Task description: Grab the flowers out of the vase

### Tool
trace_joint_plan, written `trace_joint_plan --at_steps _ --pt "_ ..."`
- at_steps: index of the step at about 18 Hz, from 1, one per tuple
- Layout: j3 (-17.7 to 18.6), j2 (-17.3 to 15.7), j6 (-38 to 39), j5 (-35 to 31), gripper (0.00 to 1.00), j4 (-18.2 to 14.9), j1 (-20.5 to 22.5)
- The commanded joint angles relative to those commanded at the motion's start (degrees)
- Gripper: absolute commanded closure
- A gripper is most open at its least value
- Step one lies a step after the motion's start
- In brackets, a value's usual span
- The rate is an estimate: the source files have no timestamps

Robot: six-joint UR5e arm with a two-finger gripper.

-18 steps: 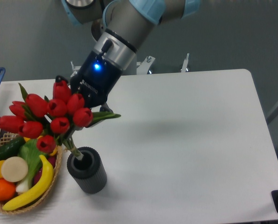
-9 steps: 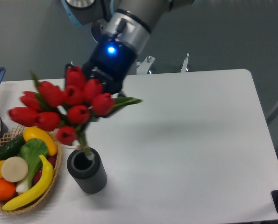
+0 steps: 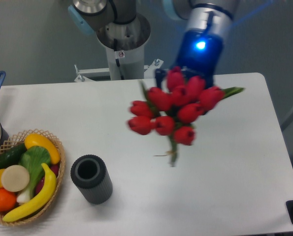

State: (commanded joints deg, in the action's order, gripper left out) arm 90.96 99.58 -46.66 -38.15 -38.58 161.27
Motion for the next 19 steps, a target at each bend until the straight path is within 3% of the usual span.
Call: trace_joint_plan --at_steps 7,19 --pt "1.0 1.3 -1.7 0.7 0.62 0.0 3.2" --pt "2.0 2.5 -2.7 0.6 0.62 0.1 3.1"
